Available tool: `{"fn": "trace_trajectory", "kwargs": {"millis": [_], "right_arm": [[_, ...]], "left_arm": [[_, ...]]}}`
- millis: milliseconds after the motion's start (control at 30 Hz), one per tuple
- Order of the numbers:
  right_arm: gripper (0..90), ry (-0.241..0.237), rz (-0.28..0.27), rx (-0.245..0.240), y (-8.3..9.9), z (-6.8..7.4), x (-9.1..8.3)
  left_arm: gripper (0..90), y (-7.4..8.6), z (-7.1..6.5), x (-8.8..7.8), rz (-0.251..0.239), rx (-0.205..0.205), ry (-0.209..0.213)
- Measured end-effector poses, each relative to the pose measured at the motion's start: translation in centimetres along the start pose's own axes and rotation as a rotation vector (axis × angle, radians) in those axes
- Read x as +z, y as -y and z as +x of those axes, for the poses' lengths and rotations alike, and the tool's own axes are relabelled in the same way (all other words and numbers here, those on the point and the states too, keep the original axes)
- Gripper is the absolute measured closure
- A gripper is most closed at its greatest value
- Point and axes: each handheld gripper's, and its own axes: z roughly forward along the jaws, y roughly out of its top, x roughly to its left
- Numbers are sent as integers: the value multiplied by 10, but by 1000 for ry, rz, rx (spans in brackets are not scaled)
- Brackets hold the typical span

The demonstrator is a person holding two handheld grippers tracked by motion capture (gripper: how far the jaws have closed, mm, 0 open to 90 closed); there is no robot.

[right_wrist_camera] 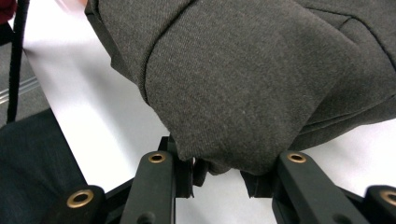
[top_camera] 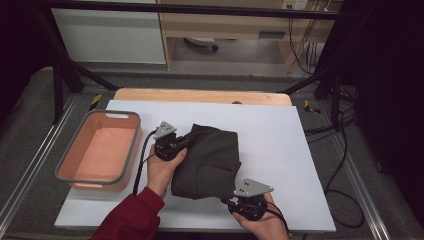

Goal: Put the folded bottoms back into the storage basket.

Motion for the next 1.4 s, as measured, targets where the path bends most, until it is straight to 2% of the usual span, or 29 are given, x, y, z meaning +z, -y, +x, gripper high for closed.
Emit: {"fn": "trace_trajectory", "kwargs": {"millis": [233,333,433,700,833,1000,1033,1267,1400], "right_arm": [[688,-14,-9,-13,-27,-3,0],[688,-17,-9,-21,-34,-4,1],[688,-18,-31,-47,-50,-3,2],[687,-42,-41,-61,-78,-4,6],[686,-66,-48,-68,-93,-5,10],[686,-103,-67,-81,-117,-3,15],[686,-103,-67,-81,-117,-3,15],[685,-103,-63,-102,-142,-3,27],[685,-106,-63,-111,-152,-2,32]], "left_arm": [[836,-23,1,-8,-12,27,-34],[836,-33,7,-12,-20,21,-41],[836,-43,13,-17,-30,14,-40],[836,-68,27,-32,-50,32,-57],[836,-79,35,-42,-67,11,-56],[836,-94,46,-55,-86,15,-76],[836,-96,48,-56,-90,18,-78],[835,-108,66,-61,-105,-7,-109],[835,-113,72,-66,-111,13,-132]]}}
